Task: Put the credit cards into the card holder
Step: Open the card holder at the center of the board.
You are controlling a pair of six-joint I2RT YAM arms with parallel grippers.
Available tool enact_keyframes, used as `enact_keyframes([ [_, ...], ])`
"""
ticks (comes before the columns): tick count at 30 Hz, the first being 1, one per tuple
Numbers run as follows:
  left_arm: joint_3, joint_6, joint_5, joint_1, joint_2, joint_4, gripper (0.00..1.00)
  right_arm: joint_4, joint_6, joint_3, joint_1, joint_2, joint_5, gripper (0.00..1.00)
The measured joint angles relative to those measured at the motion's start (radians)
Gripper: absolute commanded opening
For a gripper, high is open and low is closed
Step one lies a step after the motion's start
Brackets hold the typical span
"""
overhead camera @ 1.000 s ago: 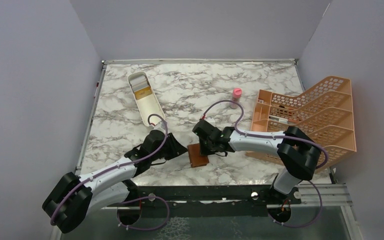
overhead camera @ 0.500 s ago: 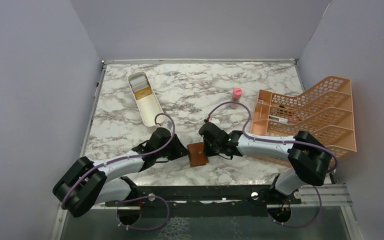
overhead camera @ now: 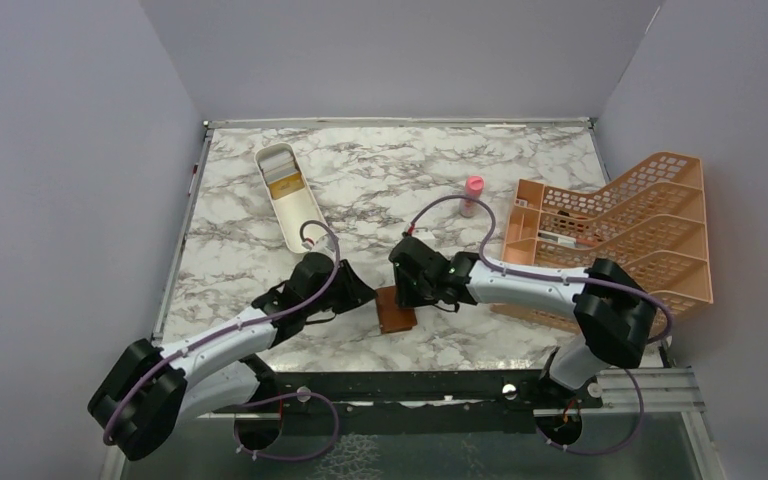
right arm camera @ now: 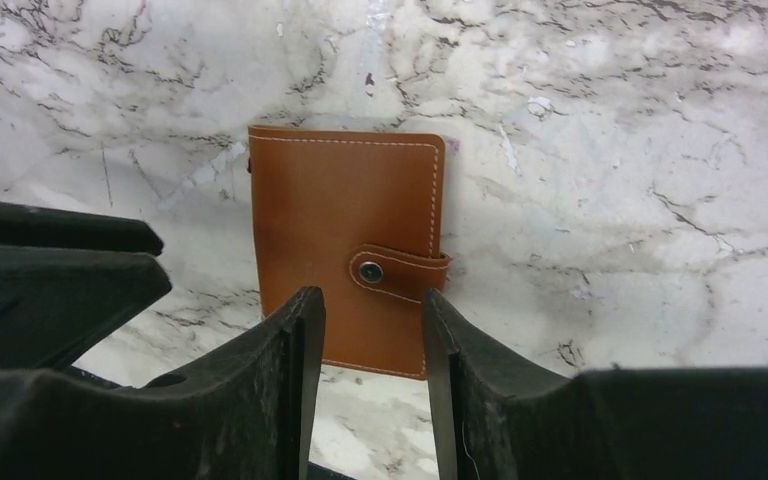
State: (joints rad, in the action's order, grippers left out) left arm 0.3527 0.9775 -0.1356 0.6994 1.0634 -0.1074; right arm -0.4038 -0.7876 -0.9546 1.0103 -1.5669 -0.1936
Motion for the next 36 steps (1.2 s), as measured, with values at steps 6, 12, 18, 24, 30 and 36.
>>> enact_keyframes([
  [6,0.000,-0.021,0.102,0.000,-0.134,0.097,0.30,-0.026,-0.006,-0.063,0.016,-0.083,-0.022,0.46],
  [12,-0.002,-0.025,0.158,0.000,-0.207,0.154,0.31,-0.050,-0.005,-0.094,0.018,-0.161,-0.039,0.39],
  [18,-0.008,-0.026,0.163,-0.004,-0.204,0.160,0.31,-0.058,0.000,-0.123,0.025,-0.188,-0.075,0.10],
  [24,-0.008,-0.033,0.144,-0.005,-0.128,0.148,0.31,-0.013,-0.003,-0.076,0.028,-0.151,-0.086,0.01],
  [30,-0.009,-0.034,0.100,-0.005,-0.044,0.109,0.32,0.007,0.000,-0.005,0.029,-0.065,-0.079,0.01],
  [36,0.016,-0.050,0.072,-0.005,-0.003,0.112,0.40,0.014,-0.001,0.011,0.028,0.105,-0.055,0.01],
])
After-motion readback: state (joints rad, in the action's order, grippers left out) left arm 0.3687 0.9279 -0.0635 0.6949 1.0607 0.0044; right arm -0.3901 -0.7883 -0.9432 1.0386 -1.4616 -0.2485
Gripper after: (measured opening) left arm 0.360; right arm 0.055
